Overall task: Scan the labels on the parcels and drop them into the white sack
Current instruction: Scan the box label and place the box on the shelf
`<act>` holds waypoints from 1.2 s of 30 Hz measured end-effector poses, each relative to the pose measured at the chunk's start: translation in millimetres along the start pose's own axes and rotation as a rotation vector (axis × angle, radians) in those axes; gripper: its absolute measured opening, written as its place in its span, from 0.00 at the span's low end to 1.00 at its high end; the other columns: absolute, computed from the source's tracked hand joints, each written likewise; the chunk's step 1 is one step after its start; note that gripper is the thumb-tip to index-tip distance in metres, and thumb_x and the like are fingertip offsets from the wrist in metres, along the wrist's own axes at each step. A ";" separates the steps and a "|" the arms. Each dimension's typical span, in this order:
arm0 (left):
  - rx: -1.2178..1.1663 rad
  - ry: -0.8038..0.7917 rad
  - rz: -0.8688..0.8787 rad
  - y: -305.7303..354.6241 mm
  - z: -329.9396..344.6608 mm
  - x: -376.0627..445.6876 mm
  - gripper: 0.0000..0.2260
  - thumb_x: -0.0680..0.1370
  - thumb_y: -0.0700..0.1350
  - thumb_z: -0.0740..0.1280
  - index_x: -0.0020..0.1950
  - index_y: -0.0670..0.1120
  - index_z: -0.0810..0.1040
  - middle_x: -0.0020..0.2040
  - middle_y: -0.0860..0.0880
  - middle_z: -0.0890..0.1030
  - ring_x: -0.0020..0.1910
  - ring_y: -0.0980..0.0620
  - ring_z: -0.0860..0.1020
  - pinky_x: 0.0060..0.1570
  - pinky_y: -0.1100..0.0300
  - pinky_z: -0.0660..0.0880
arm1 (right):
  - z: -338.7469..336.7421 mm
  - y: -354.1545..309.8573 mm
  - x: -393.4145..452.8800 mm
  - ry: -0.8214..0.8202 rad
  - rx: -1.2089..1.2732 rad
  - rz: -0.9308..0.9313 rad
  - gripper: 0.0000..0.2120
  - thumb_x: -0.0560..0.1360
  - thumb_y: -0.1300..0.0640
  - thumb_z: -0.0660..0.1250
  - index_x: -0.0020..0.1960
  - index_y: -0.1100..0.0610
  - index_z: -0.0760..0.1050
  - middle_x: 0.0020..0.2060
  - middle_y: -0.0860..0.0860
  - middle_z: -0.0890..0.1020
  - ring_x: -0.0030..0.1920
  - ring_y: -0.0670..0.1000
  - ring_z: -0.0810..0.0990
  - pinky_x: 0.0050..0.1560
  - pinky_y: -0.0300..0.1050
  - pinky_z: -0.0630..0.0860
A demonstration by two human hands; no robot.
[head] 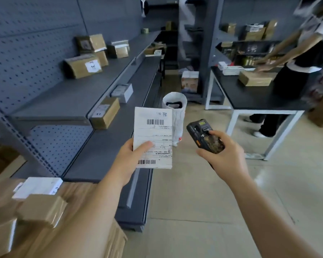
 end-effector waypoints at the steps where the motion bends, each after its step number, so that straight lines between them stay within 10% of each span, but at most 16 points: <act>1: 0.002 -0.014 -0.006 0.3 20.1 12.8 0.11 0.78 0.47 0.70 0.60 0.51 0.78 0.54 0.52 0.85 0.52 0.54 0.84 0.55 0.53 0.77 | -12.4 12.8 12.0 0.013 0.006 0.009 0.28 0.63 0.46 0.79 0.60 0.38 0.75 0.51 0.41 0.80 0.51 0.47 0.80 0.54 0.52 0.79; 17: 0.054 -0.079 -0.022 5.0 189.4 190.1 0.11 0.77 0.48 0.71 0.59 0.52 0.78 0.53 0.53 0.85 0.54 0.52 0.83 0.57 0.50 0.78 | -77.1 126.5 171.5 0.075 -0.021 0.089 0.30 0.64 0.45 0.79 0.63 0.40 0.75 0.54 0.42 0.79 0.53 0.46 0.78 0.54 0.51 0.80; 30: -0.026 -0.064 -0.020 8.8 185.0 441.0 0.10 0.77 0.47 0.71 0.57 0.51 0.79 0.49 0.54 0.86 0.45 0.56 0.85 0.34 0.63 0.79 | 15.0 141.7 413.9 0.040 -0.088 0.084 0.28 0.62 0.45 0.79 0.60 0.37 0.75 0.51 0.36 0.79 0.51 0.43 0.79 0.53 0.52 0.80; 36: -0.043 0.014 -0.036 17.0 150.6 547.1 0.12 0.77 0.48 0.71 0.60 0.50 0.79 0.51 0.53 0.86 0.50 0.53 0.84 0.43 0.57 0.80 | 71.2 147.9 509.0 0.000 -0.062 0.082 0.27 0.62 0.44 0.80 0.58 0.35 0.75 0.49 0.35 0.79 0.49 0.40 0.80 0.53 0.52 0.80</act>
Point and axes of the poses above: each hand's wrist, its own x-axis towards the middle knuckle, its own z-axis out of the palm, y = z × x, the point moved 10 cm from there along x, towards the middle knuckle
